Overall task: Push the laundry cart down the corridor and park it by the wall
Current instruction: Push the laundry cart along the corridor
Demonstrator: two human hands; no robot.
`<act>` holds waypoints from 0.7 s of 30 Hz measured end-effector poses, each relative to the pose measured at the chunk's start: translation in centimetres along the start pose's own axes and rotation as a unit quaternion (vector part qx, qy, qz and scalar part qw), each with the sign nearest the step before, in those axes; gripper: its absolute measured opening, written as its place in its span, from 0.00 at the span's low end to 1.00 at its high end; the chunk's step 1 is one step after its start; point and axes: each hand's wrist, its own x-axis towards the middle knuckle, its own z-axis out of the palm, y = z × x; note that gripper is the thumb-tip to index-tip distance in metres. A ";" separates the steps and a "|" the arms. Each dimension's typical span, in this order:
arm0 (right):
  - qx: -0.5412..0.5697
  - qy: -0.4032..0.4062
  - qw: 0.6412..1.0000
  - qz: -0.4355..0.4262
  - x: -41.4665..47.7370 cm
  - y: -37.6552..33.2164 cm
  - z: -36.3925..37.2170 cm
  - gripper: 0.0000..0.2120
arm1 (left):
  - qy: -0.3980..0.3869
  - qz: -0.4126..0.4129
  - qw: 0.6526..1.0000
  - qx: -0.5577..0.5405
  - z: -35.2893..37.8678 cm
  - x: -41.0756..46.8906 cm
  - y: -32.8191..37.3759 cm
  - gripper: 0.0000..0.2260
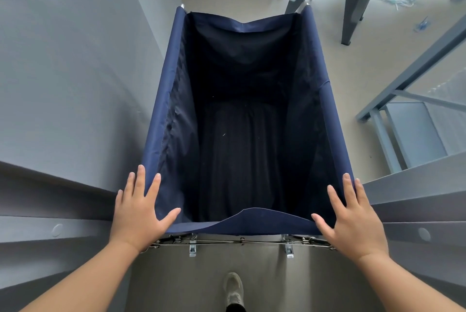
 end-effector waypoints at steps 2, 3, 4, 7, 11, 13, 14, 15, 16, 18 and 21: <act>-0.004 -0.004 1.000 0.000 0.9 0.0 -0.2 0.38 | 0.000 0.001 1.000 0.005 -0.1 0.9 -0.1 0.42; -0.008 -0.008 1.000 0.001 1.3 -0.1 -0.3 0.38 | 0.000 0.002 1.000 0.008 -0.1 1.3 -0.1 0.42; -0.012 -0.009 1.000 0.003 1.7 -0.2 -0.4 0.38 | 0.000 0.003 1.000 0.011 -0.1 1.8 -0.2 0.42; -0.031 -0.016 0.999 0.011 2.7 -0.4 -0.8 0.38 | -0.002 0.004 1.000 0.018 -0.3 3.0 -0.2 0.42; -0.056 -0.024 0.998 0.012 4.2 -0.5 -1.4 0.40 | -0.010 0.002 0.999 0.037 -0.6 4.7 -0.1 0.43; -0.061 -0.026 0.998 0.013 5.1 -0.6 -1.6 0.40 | -0.016 -0.001 0.999 0.048 -1.0 5.6 -0.1 0.44; -0.062 -0.025 0.998 0.014 5.6 -0.6 -1.7 0.41 | -0.018 -0.003 0.998 0.052 -1.1 6.1 0.0 0.44; -0.063 -0.025 0.998 0.016 6.1 -0.5 -1.7 0.41 | -0.021 -0.006 0.998 0.055 -1.2 6.6 0.1 0.45; -0.062 -0.026 0.998 0.018 6.6 -0.5 -1.8 0.41 | -0.023 -0.008 0.998 0.057 -1.4 7.1 0.2 0.45; -0.060 -0.027 0.998 0.017 7.9 -0.3 -2.1 0.42 | -0.026 -0.013 0.998 0.062 -1.6 8.2 0.3 0.44; -0.066 -0.037 0.997 0.017 9.8 0.0 -2.3 0.43 | -0.028 -0.013 0.997 0.070 -1.6 9.9 0.5 0.44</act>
